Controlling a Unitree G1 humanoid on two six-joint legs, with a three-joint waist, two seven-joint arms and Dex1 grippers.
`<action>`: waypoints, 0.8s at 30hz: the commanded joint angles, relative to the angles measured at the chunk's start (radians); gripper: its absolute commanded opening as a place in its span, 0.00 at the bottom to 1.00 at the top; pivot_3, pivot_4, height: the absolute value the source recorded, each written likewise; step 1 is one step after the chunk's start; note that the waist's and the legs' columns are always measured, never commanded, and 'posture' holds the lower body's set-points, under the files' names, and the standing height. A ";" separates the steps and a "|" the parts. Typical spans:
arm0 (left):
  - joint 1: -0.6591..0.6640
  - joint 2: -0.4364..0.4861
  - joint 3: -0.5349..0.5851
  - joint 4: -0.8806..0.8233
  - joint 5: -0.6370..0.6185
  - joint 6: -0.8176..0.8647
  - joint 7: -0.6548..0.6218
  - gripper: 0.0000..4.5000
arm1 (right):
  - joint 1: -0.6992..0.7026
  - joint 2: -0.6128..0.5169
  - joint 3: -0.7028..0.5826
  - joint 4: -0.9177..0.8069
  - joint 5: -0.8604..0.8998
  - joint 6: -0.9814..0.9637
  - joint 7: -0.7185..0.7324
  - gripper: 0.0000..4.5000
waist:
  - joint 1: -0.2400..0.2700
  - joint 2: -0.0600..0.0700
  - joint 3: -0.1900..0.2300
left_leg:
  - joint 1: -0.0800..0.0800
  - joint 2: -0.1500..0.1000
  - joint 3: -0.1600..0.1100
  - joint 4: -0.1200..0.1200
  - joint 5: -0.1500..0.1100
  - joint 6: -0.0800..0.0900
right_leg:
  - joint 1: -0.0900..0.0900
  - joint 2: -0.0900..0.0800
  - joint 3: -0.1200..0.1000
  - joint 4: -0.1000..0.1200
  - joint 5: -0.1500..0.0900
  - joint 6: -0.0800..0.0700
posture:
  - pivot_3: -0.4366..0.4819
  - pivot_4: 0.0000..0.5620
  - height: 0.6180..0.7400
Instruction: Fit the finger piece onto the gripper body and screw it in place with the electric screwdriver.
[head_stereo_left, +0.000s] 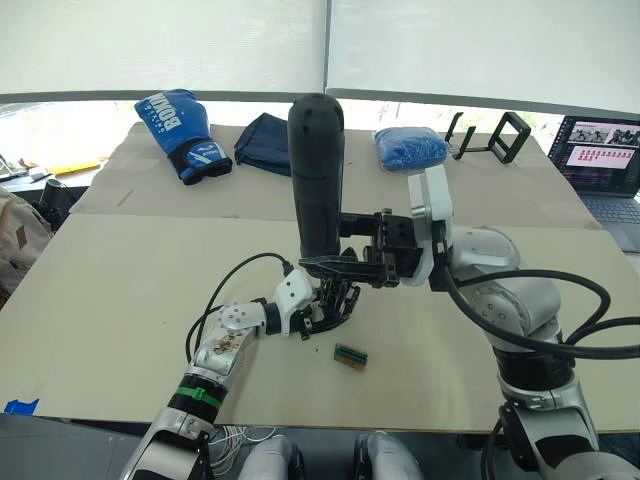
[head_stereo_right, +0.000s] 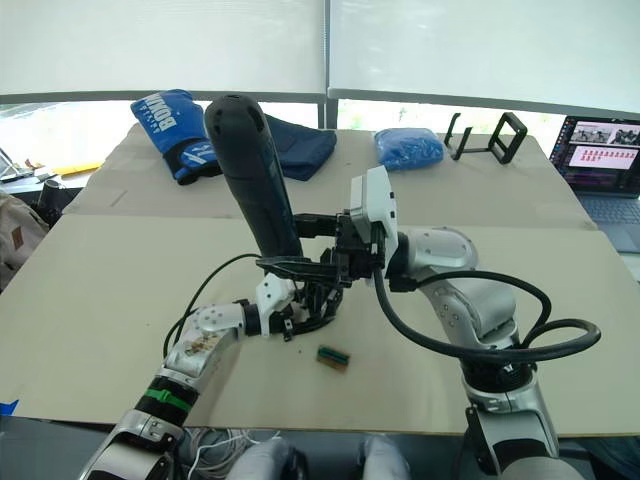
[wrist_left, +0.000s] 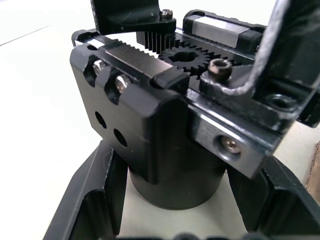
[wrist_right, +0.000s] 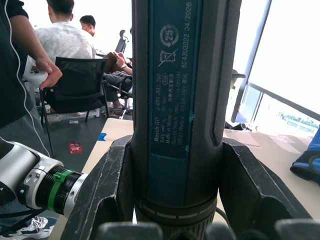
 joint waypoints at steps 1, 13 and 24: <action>0.028 0.005 -0.027 0.001 0.003 0.020 -0.016 0.52 | -0.036 0.006 -0.028 -0.033 0.012 -0.037 0.001 0.43 | 0.000 0.000 0.000 | 0.000 0.000 0.000 0.000 0.000 0.000 | 0.000 0.000 0.000 0.000 0.000 0.000 | 0.48 0.27 1.00; 0.032 0.002 -0.028 -0.002 0.004 0.025 -0.014 0.52 | -0.056 -0.005 -0.012 -0.015 -0.041 -0.036 0.006 0.43 | 0.000 0.000 0.000 | 0.000 0.000 0.000 0.000 0.000 0.000 | 0.000 0.000 0.000 0.000 0.000 0.000 | 0.48 0.27 1.00; 0.034 0.000 -0.029 -0.002 0.005 0.028 -0.011 0.52 | -0.074 -0.007 -0.011 -0.029 -0.016 0.004 0.007 0.43 | 0.000 0.000 0.000 | 0.000 0.000 0.000 0.000 0.000 0.000 | 0.000 0.000 0.000 0.000 0.000 0.000 | 0.48 0.27 1.00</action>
